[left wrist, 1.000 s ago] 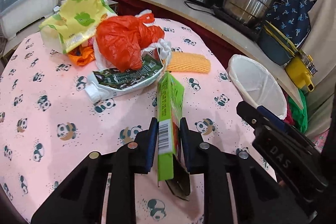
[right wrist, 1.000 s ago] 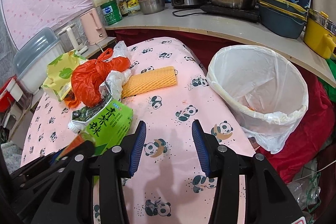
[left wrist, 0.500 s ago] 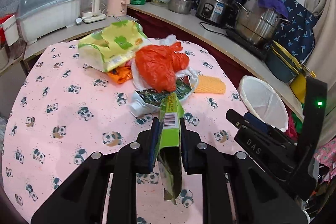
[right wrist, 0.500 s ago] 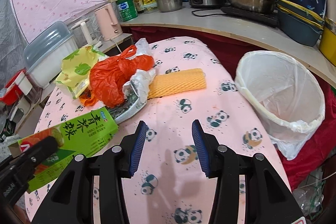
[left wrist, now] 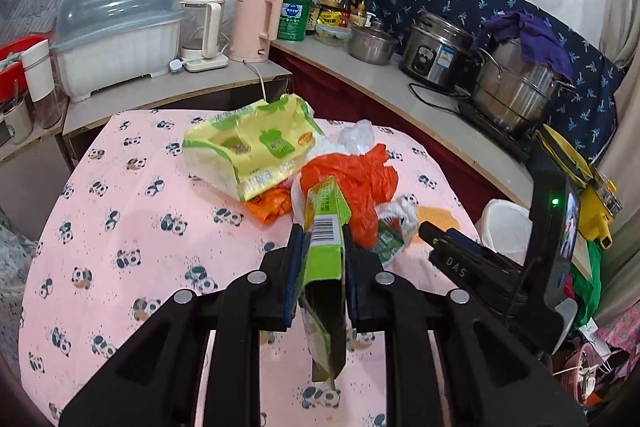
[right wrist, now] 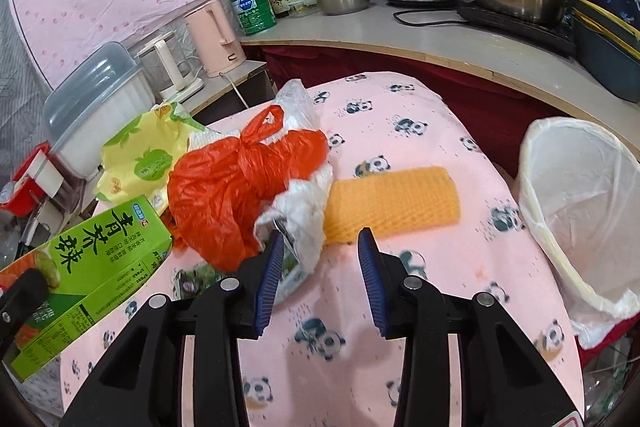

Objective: Collect trash
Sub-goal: 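Lift the green carton with the left tool toward the wastebasket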

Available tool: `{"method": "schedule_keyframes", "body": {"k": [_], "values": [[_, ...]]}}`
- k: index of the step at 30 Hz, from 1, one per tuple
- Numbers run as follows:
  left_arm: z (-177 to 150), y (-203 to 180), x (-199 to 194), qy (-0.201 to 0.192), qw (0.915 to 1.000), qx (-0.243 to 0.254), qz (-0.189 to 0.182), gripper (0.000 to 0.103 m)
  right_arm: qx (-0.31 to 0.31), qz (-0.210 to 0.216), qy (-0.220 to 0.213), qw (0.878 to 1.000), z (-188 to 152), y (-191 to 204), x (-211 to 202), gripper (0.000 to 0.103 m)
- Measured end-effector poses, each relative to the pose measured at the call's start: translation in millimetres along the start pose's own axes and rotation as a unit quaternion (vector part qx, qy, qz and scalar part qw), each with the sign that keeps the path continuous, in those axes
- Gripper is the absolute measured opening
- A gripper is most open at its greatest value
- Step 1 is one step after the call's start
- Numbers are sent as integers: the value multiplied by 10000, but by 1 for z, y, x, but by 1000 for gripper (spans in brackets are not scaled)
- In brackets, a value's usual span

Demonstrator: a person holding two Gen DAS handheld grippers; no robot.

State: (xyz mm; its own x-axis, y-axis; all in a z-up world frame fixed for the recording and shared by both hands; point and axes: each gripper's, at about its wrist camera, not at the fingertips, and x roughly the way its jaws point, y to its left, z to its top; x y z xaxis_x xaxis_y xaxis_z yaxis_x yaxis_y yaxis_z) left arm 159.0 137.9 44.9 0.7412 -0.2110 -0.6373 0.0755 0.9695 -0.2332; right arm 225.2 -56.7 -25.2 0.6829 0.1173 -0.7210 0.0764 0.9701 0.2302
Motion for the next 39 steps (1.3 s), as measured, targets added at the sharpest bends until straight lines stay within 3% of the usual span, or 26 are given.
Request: {"method": "schedule_keyframes", "body": {"k": [11, 12, 14, 15, 28, 39], "values": [[11, -11, 17, 11, 10000, 53, -33, 18, -6, 158, 69, 9999, 17, 2, 32, 32], [11, -13, 18, 13, 10000, 65, -31, 18, 5, 198, 78, 9998, 19, 1, 33, 28], [11, -15, 19, 21, 10000, 74, -30, 18, -32, 272, 138, 9995, 20, 1, 35, 7], [10, -16, 19, 28, 10000, 79, -29, 18, -54, 272, 172, 9995, 19, 2, 35, 4], [7, -33, 17, 56, 9998, 173, -106, 18, 73, 288, -241, 9993, 16, -26, -9, 3], [10, -85, 0, -56, 9980, 489, -384, 18, 242, 129, -892, 9956, 37, -64, -77, 3]]}}
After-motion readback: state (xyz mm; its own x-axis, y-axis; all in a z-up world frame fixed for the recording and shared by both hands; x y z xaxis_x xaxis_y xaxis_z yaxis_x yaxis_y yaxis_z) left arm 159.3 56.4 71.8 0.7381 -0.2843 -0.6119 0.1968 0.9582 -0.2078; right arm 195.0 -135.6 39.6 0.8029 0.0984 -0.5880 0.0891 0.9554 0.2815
